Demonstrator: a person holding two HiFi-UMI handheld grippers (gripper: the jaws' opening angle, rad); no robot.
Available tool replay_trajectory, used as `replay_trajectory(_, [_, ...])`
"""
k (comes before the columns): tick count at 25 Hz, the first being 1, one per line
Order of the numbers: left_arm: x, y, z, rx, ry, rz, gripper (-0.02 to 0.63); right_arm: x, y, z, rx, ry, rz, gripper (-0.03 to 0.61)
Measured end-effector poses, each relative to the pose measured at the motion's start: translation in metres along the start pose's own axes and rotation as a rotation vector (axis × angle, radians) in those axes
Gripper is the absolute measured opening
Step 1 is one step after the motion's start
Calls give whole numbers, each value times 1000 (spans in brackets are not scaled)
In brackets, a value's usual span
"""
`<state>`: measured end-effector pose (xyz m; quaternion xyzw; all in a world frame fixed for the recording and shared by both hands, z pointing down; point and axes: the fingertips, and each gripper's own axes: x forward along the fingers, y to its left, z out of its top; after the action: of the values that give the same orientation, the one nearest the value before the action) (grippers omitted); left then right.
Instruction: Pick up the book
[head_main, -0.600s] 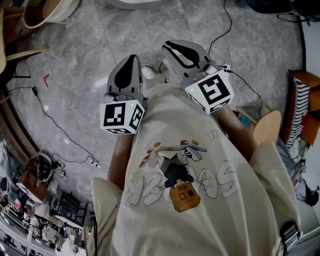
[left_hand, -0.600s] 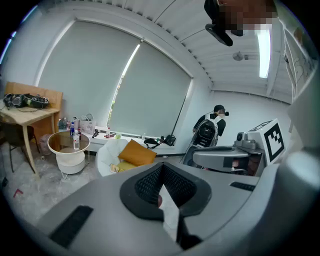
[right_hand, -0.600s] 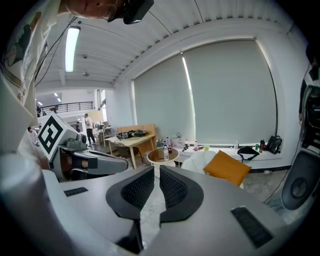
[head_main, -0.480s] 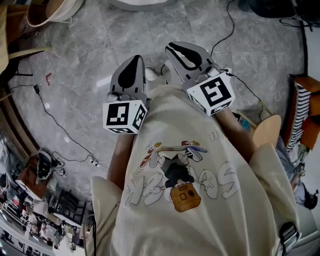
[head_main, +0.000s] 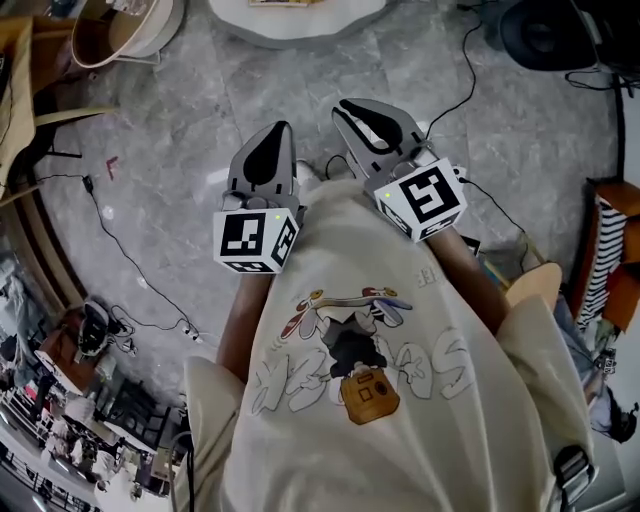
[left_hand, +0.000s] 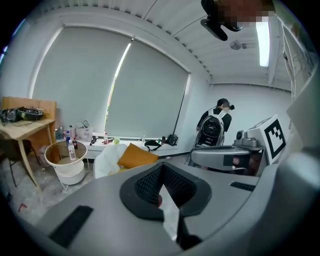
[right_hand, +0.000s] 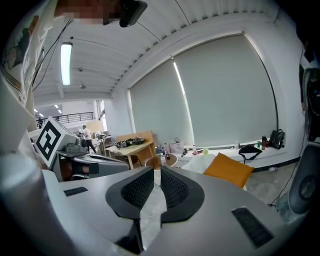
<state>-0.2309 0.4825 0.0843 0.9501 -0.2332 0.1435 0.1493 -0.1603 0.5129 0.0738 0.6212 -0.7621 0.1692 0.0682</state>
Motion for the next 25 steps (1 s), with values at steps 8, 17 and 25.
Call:
replay_trajectory(8, [56,-18,14,-15,25,79,6,-4,-76,3,53,-45,22,55])
replay_trajectory(17, [103,-17,19,-40,82,105,6,-1,-147,-14,144,9,-42,54])
replay_trajectory(25, [152,7,19,-83,112,59,6,33,-180,-14,144,50,-67,54])
